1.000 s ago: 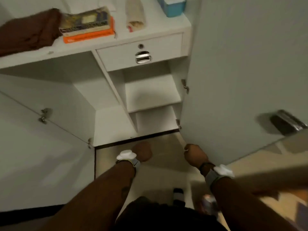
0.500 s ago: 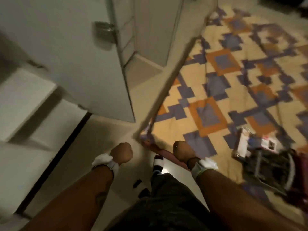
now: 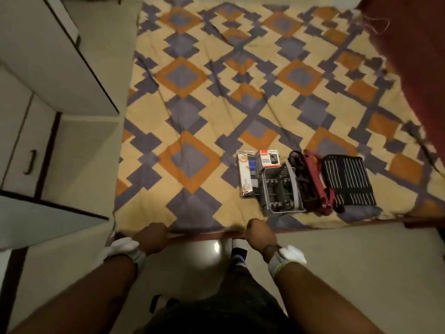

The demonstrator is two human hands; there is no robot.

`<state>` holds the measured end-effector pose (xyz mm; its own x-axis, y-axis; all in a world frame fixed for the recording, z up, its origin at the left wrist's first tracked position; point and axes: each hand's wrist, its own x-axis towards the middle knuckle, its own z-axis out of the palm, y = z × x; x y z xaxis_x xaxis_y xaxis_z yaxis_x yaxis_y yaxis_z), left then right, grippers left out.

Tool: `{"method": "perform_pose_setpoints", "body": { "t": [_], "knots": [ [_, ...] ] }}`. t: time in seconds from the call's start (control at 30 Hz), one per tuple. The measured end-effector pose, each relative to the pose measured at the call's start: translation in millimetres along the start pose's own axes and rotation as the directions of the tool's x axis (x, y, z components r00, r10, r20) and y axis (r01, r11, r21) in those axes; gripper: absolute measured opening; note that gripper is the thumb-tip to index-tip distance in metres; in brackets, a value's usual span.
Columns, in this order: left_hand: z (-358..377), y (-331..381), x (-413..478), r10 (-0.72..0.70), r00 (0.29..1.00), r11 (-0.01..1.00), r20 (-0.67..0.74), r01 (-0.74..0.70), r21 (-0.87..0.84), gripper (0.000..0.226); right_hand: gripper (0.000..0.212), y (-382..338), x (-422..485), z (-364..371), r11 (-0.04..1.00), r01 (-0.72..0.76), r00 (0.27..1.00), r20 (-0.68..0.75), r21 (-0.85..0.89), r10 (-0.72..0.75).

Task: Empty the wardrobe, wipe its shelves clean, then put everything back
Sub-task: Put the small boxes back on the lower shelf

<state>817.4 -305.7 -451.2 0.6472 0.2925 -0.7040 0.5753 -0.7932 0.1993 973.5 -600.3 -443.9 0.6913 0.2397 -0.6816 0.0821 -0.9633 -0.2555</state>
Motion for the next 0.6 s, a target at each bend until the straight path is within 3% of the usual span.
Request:
{"method": "perform_pose_setpoints", "body": {
  "t": [0.13,0.37,0.47,0.6],
  "knots": [
    [-21,91,37,0.002,0.999,1.000,0.047,-0.001,-0.020,0.017,0.025,43,51,-57,0.998,0.045,0.999,0.000,0.038,-0.045],
    [-36,230,101,0.084,0.996,0.981,0.005,-0.082,-0.176,0.037,0.019,58,111,-129,0.986,0.118,0.990,-0.089,0.117,-0.108],
    [-38,261,129,0.132,0.989,0.961,0.066,-0.111,-0.252,0.034,0.018,49,137,-137,0.973,0.171,0.984,-0.066,0.154,-0.163],
    [-36,279,168,0.093,0.991,0.958,0.100,-0.061,-0.280,0.035,0.020,32,175,-145,0.965,0.208,0.978,-0.068,0.160,-0.199]
  ]
}}
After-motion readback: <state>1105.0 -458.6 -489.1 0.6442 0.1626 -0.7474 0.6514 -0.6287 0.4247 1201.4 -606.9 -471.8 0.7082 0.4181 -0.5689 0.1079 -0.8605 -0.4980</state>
